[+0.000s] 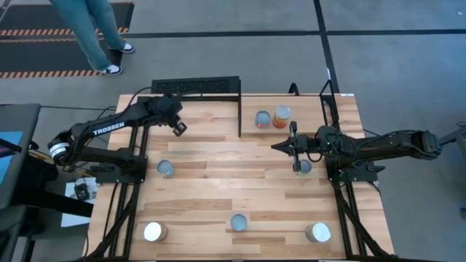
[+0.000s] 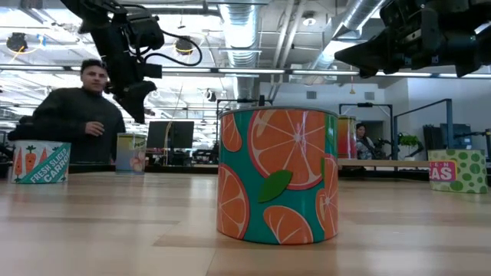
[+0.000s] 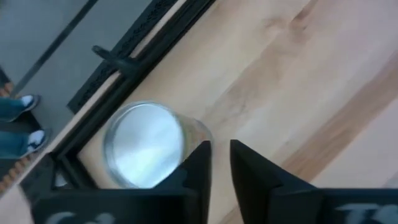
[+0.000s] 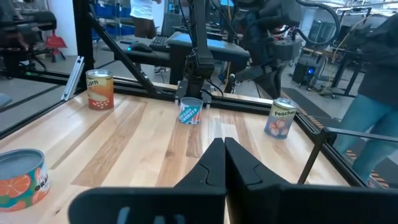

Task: Pick and place cans onto a shelf
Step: Put the top canned peaches on the shelf

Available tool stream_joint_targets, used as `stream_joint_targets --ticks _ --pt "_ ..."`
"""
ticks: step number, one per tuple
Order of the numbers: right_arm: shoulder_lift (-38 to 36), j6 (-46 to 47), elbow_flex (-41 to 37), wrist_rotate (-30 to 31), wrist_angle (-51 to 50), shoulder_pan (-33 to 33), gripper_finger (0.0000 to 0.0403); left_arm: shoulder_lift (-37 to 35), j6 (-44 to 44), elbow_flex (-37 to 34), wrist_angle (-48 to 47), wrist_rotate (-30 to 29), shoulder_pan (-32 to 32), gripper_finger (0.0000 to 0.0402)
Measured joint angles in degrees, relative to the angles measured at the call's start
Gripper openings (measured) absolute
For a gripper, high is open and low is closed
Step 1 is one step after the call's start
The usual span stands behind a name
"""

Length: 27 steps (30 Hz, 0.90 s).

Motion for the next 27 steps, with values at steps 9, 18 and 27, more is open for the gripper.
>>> stream_joint_targets --ticks 9,18,27 --pt "0.00 -0.02 0.00 -0.01 -0.02 0.00 0.0010 0.00 5.15 0.00 0.59 -1.56 2.53 0.0136" --pt "0.02 0.00 0.00 0.00 -0.02 0.00 0.0010 5.09 8.01 0.02 1.89 -1.28 4.34 0.0142" --pt "0.02 0.00 0.00 -0.01 -0.02 0.00 0.0010 12.12 10.62 0.39 4.55 -4.44 4.29 0.0123"
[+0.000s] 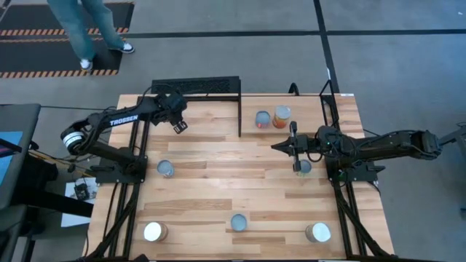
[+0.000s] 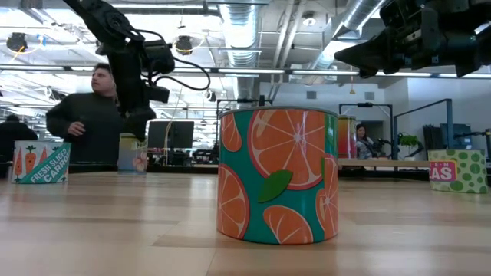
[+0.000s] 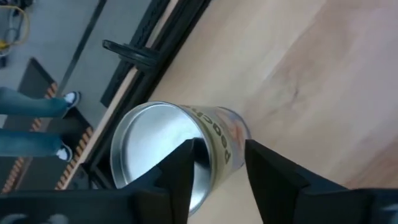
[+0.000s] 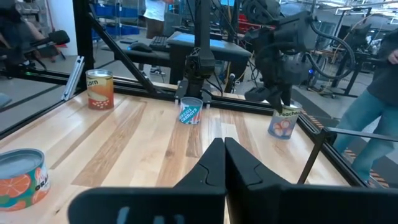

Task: Pick and place cans onto a shelf
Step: Put the top canned peaches on the shelf

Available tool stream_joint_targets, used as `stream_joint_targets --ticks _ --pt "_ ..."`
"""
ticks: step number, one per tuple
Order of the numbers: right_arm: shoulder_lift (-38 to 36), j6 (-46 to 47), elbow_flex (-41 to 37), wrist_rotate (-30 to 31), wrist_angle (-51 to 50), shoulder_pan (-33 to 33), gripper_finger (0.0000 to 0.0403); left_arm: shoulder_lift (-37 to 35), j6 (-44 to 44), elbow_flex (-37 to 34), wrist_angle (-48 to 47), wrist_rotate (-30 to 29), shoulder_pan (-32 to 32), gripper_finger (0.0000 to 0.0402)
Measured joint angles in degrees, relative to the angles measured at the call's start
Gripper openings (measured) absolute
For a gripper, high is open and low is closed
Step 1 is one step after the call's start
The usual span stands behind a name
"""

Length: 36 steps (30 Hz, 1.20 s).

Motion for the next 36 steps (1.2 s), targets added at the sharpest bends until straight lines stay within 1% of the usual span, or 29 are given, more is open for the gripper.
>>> stream_joint_targets --ticks 3,8,9,14,16,21,23,29,32,36 --pt "0.00 -0.02 0.00 0.00 -0.02 0.00 0.0010 0.21 0.87 -0.04 0.10 -1.00 0.04 0.0089" --pt "0.00 -0.02 0.00 0.00 0.00 0.00 0.0010 0.25 3.54 -0.13 0.20 -0.89 0.09 0.0019" --pt "0.00 -0.02 0.00 0.01 0.00 0.00 0.0010 0.25 3.94 -0.15 0.20 -0.86 0.09 0.0011" --pt "0.00 -0.02 0.00 0.00 -0.02 0.00 0.0010 -1.09 5.69 -0.26 0.32 0.29 0.09 0.0004" --pt "0.00 -0.02 0.00 0.00 0.00 0.00 0.0010 -2.32 5.81 -0.35 -0.07 1.68 0.09 0.0002" --pt "0.00 -0.02 0.00 0.00 0.01 0.00 0.0011 -6.20 6.39 -0.61 -1.52 9.20 0.09 0.0000" --pt "0.00 -0.02 0.00 0.02 0.01 0.00 0.0011 -7.41 6.42 -0.61 -1.57 10.94 -0.03 0.0000" --pt "0.00 -0.02 0.00 0.01 0.04 0.00 0.0011 -8.12 6.20 -0.61 -2.33 11.32 -0.30 0.0000" --pt "0.00 -0.02 0.00 0.02 0.04 0.00 0.0011 -8.13 6.21 -0.58 -2.23 12.43 -1.69 0.0000" --pt "0.00 -0.02 0.00 0.00 0.04 0.00 0.0011 -8.17 6.58 -0.55 -1.52 15.28 -6.15 0.0000"
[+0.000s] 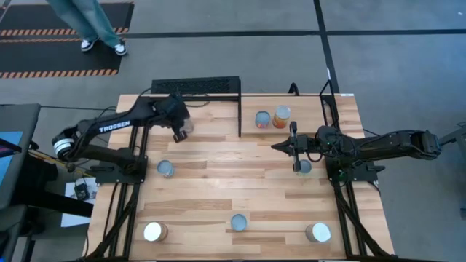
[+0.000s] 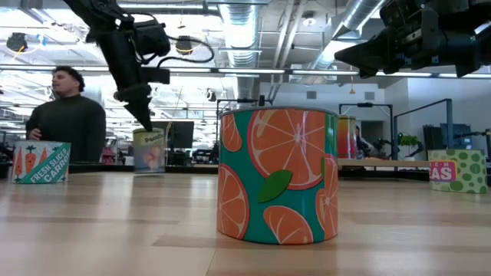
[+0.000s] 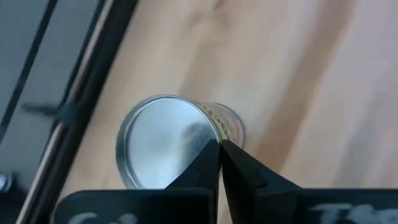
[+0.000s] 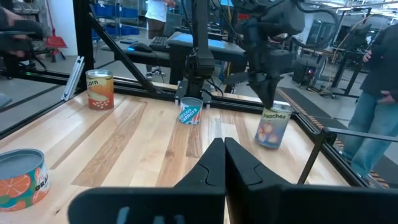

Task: Pick and place cans onto a shelf
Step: Put the top canned peaches on the shelf

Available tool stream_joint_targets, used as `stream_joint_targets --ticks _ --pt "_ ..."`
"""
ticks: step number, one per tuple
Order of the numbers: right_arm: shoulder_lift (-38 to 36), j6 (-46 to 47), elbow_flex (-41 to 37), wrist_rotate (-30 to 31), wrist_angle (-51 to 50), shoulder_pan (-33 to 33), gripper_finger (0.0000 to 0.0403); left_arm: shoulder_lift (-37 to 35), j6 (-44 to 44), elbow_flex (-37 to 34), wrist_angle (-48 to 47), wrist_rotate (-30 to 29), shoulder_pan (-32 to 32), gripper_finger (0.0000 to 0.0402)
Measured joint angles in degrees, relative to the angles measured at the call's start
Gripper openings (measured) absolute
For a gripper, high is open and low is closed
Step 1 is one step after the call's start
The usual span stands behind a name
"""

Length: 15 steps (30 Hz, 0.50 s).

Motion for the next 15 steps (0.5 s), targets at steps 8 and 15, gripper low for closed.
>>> stream_joint_targets --ticks 8,15 --pt "0.00 0.02 0.00 0.00 -0.02 0.02 0.0011 -0.02 -3.38 0.04 9.48 5.08 -14.86 0.0000" --pt "-0.02 0.09 0.00 0.01 0.05 0.04 0.0011 3.22 -10.24 0.13 25.10 4.28 -26.41 0.0000"
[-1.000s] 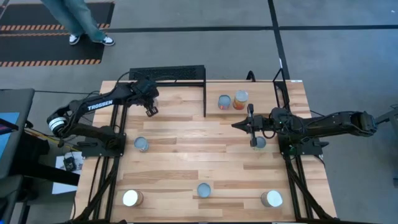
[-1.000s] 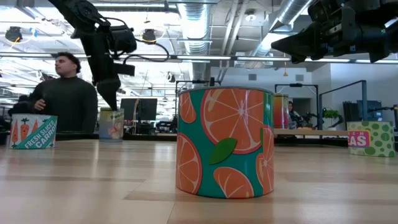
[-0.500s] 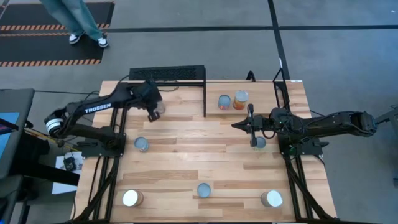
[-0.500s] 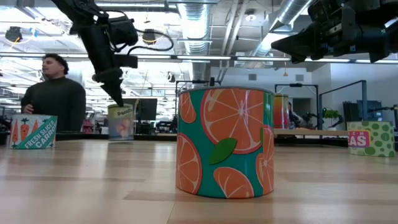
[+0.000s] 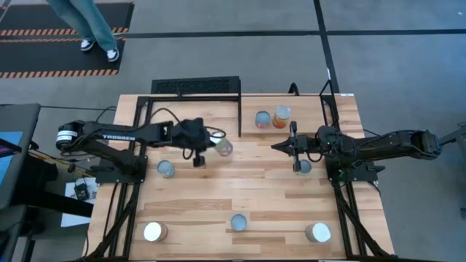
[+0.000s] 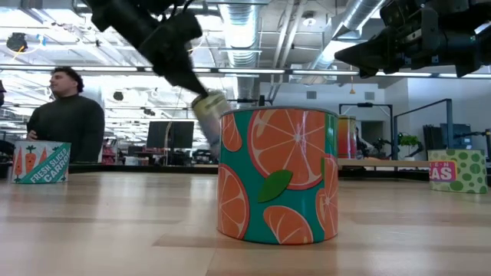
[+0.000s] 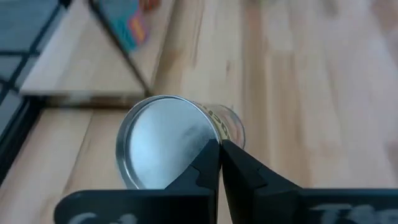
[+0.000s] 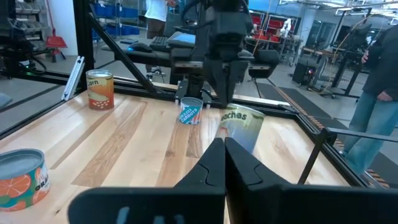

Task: Pick and place cans onto a shelf
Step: Put the top canned peaches on the shelf

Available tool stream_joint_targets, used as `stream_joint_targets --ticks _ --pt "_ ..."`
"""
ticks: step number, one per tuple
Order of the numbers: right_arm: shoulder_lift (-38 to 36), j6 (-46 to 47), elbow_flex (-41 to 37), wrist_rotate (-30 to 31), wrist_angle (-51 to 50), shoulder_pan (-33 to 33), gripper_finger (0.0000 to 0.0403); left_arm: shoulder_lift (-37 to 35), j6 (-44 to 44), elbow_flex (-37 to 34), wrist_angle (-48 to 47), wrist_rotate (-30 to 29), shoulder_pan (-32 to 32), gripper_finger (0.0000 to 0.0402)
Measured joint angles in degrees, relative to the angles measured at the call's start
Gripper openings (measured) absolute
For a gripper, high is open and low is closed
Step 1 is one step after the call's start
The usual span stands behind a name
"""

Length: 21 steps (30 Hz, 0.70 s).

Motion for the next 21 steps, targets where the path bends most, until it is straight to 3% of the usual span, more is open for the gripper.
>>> stream_joint_targets --ticks 5,12,21 --pt "0.00 0.04 0.02 0.00 0.57 0.15 0.0011 5.12 -3.10 2.38 9.88 -0.16 -3.32 0.0000" --pt "0.00 1.03 0.02 0.01 0.89 0.17 0.0011 15.97 0.09 11.69 9.50 0.17 -5.31 0.0000" --pt "0.00 1.01 0.02 -0.01 0.82 0.22 0.0011 28.38 1.45 23.15 2.47 1.22 -6.11 0.0000"
